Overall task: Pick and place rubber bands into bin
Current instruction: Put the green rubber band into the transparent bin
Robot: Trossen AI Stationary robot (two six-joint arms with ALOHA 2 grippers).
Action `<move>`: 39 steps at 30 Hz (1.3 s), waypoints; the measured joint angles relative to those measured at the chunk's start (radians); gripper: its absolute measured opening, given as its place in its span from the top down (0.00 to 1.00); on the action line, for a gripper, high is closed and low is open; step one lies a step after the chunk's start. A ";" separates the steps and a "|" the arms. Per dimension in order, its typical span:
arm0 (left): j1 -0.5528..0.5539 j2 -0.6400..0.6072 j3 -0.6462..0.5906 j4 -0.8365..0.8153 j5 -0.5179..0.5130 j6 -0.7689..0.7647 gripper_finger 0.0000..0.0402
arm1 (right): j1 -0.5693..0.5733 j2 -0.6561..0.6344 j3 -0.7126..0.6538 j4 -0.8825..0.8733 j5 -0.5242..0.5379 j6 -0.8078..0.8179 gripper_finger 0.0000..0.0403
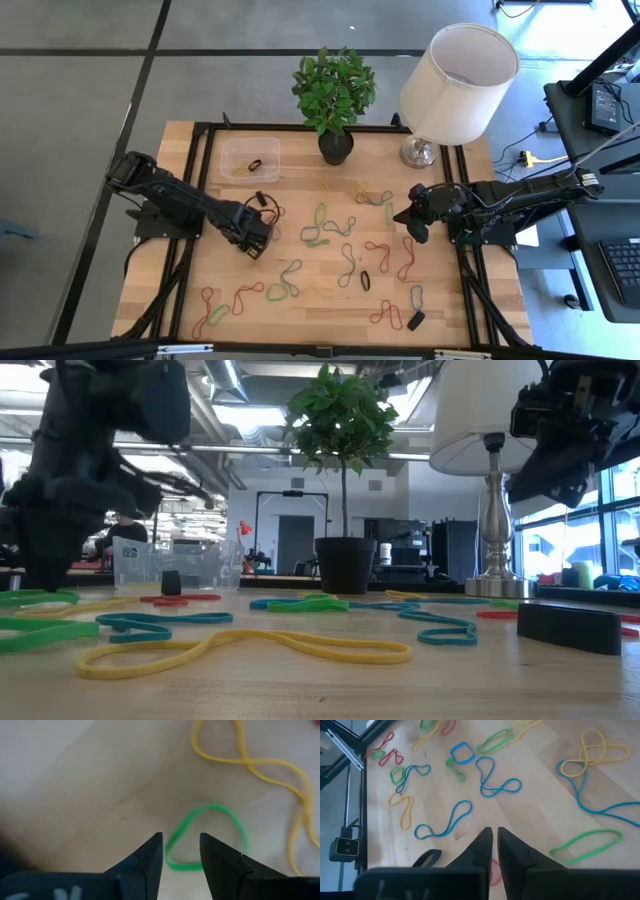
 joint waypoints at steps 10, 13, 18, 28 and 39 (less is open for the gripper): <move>0.033 -0.005 -0.071 0.082 0.020 0.026 0.84 | 0.000 0.000 0.000 0.012 -0.017 0.002 0.92; 0.032 -0.015 -0.069 0.075 0.021 0.026 0.96 | 0.000 0.000 0.000 0.012 -0.017 0.002 0.92; 0.031 -0.043 -0.033 0.062 0.025 0.061 0.99 | 0.000 0.000 0.000 0.012 -0.017 0.002 0.92; 0.057 -0.207 0.151 -0.085 -0.060 0.168 0.99 | 0.000 0.000 0.000 0.012 -0.016 -0.002 0.92; 0.416 -0.286 0.401 -0.255 -0.213 0.694 0.99 | 0.000 0.000 0.000 0.022 0.063 0.026 0.92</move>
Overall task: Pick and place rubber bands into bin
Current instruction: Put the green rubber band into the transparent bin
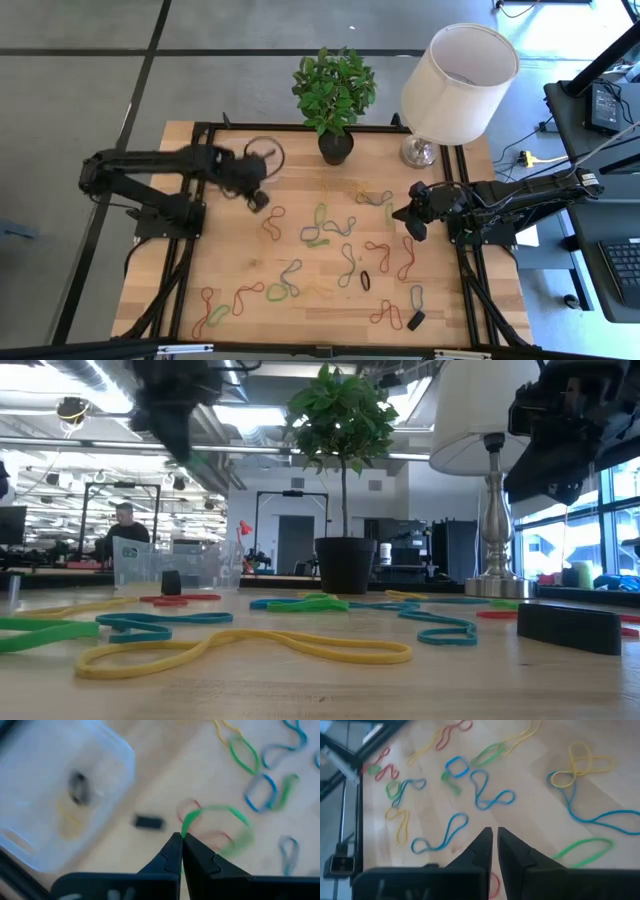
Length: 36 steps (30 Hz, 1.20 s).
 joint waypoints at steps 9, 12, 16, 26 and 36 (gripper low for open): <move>0.357 0.169 0.024 0.024 0.054 0.529 0.99 | 0.000 0.000 0.000 0.072 0.076 0.032 0.92; 0.422 0.254 0.024 0.075 0.055 0.628 0.99 | 0.000 0.001 0.000 0.084 0.122 0.058 0.92; 0.469 0.359 0.024 0.156 0.056 0.778 0.99 | 0.000 0.001 0.000 0.094 0.137 0.092 0.92; 0.512 0.537 0.024 0.243 0.061 1.023 0.99 | 0.000 0.001 0.000 0.093 0.211 0.162 0.92; 0.513 0.590 0.025 0.267 0.094 1.139 0.92 | 0.000 0.001 0.000 0.090 0.214 0.187 0.92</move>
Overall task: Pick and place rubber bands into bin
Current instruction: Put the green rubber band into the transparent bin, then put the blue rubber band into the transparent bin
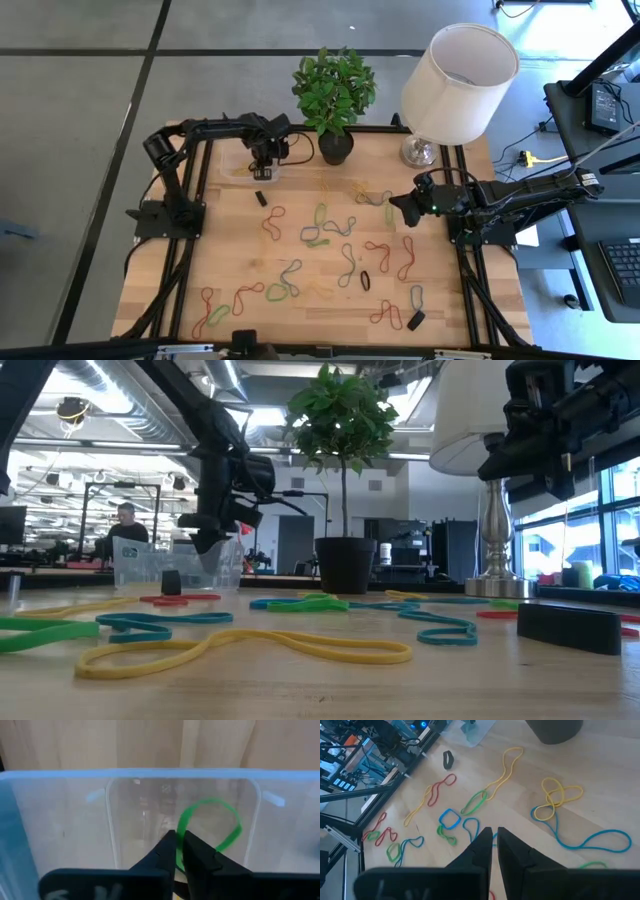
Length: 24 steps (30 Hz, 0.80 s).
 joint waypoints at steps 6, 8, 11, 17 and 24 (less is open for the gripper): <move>0.000 0.000 0.000 0.008 -0.015 -0.016 0.78 | 0.000 0.000 0.000 0.000 0.000 -0.001 0.92; 0.000 -0.001 0.000 0.007 -0.028 -0.035 0.73 | 0.000 0.000 0.000 0.000 0.000 -0.002 0.92; 0.000 -0.022 0.000 -0.004 -0.066 -0.098 0.68 | 0.000 0.000 0.000 0.000 0.000 -0.004 0.92; 0.000 -0.143 0.000 -0.035 -0.098 -0.233 0.62 | 0.000 0.000 0.000 -0.004 -0.001 -0.017 0.92; -0.025 -0.343 0.000 -0.131 -0.097 -0.449 0.63 | 0.000 0.000 0.000 -0.004 -0.003 -0.052 0.92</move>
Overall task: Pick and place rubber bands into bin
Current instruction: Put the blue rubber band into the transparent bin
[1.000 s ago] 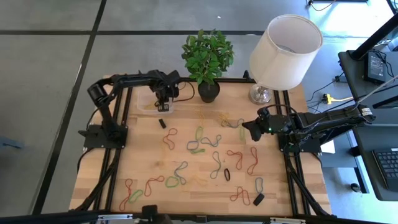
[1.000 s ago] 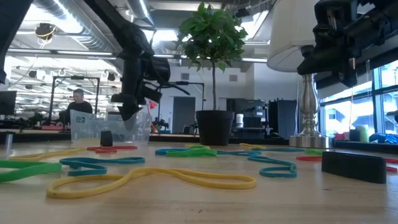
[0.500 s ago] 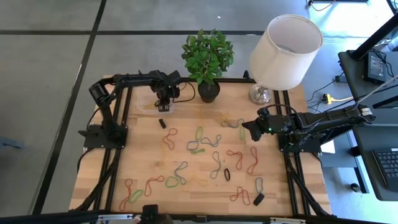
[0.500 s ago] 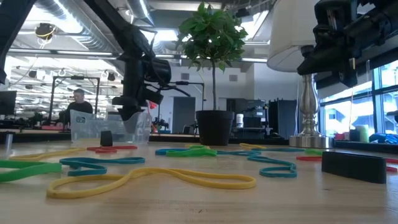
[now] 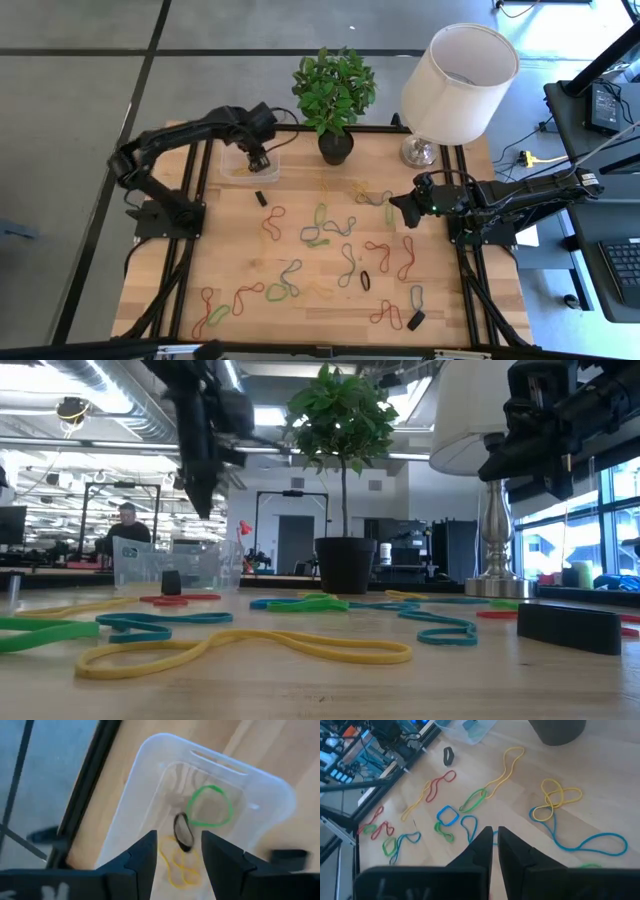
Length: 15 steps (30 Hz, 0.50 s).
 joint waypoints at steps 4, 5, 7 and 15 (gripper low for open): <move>-0.045 -0.118 0.000 -0.057 0.016 -0.184 0.66 | 0.000 0.000 0.000 0.000 0.000 -0.011 0.92; -0.065 -0.148 0.000 -0.061 0.021 -0.228 0.67 | 0.000 0.000 0.000 0.000 0.000 -0.011 0.92; -0.116 -0.201 0.000 -0.061 0.023 -0.306 0.72 | 0.000 0.000 0.000 0.000 -0.001 -0.013 0.92; -0.425 -0.307 0.000 -0.058 -0.117 -0.586 0.98 | 0.000 0.000 0.000 -0.001 -0.096 -0.089 0.92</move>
